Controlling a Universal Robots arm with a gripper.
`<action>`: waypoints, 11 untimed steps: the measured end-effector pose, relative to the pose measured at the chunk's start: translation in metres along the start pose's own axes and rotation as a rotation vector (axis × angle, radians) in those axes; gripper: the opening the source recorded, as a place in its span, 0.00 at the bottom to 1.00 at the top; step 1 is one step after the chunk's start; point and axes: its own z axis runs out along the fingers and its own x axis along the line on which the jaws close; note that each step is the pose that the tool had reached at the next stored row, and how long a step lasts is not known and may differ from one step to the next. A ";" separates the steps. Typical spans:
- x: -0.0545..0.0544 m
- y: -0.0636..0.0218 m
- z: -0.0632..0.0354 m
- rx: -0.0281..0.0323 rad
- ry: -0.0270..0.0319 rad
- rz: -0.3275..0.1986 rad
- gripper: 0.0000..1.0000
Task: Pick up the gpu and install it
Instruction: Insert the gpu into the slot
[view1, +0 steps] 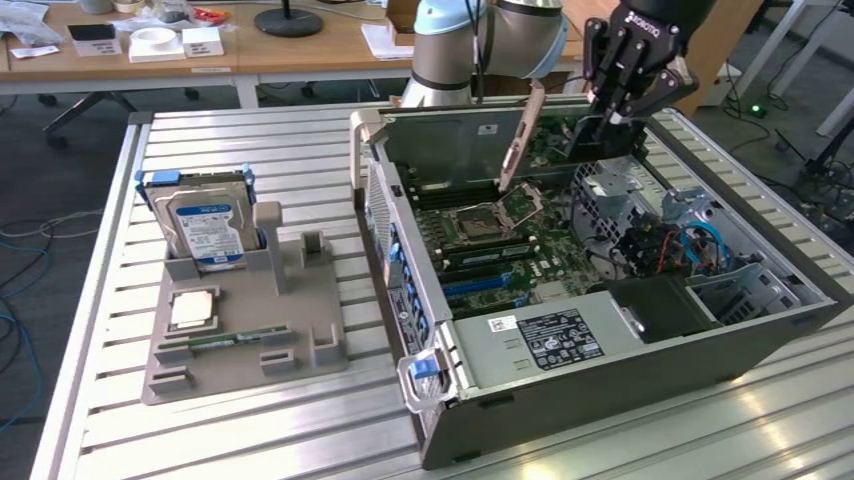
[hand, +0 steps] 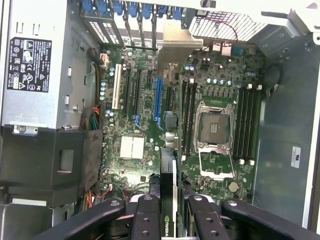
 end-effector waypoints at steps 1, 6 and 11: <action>0.000 0.0004 0.0018 0.0016 0.0002 0.000 0.26; 0.000 0.0040 0.0104 0.0123 0.0010 0.000 0.26; 0.000 0.0079 0.0189 0.0207 0.0017 0.000 0.26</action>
